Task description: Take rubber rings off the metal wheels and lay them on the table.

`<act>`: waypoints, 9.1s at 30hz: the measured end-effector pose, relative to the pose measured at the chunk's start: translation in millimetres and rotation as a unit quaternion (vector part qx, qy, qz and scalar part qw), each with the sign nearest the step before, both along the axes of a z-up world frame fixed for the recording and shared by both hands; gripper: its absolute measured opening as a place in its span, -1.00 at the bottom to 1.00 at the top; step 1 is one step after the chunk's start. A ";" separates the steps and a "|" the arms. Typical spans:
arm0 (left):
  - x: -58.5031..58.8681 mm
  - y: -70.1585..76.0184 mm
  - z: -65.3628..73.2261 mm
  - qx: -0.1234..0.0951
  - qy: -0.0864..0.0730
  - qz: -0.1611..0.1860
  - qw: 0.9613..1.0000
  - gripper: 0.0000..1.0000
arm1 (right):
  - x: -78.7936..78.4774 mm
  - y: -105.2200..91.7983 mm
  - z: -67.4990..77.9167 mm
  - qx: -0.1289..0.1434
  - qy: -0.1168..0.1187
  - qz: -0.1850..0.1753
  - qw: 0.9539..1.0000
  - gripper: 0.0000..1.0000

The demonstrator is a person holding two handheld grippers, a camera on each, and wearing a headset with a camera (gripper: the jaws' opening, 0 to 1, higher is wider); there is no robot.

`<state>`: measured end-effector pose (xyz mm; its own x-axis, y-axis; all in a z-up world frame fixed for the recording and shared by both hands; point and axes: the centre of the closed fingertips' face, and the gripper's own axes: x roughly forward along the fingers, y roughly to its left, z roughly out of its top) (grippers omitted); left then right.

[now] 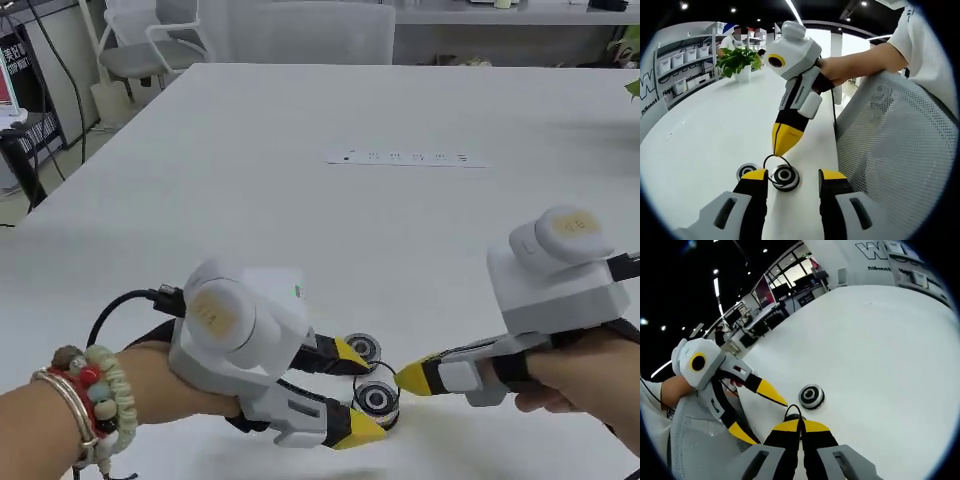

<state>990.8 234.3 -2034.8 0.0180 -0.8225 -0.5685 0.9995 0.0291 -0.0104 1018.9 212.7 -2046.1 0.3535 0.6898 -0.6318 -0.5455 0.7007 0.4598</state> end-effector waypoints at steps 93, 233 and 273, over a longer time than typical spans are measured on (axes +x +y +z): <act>-0.2 134.0 9.1 0.014 -0.008 0.209 0.978 0.84 | 16.1 100.6 76.5 0.118 -0.084 0.025 0.989 -1.00; 0.8 138.1 4.6 0.026 -0.004 0.218 0.976 0.69 | 41.0 14.5 98.3 0.108 -0.131 -0.060 0.984 -0.67; -1.4 135.9 4.6 0.024 0.001 0.214 0.976 0.69 | 4.3 7.1 12.6 -0.047 -0.112 0.085 0.989 -0.58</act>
<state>989.4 370.2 -2030.2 0.3538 -0.7116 -0.6070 0.8953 0.4455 -0.0004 1023.3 219.8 -2033.5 0.3750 0.6932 -0.6155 -0.7399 0.6238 0.2518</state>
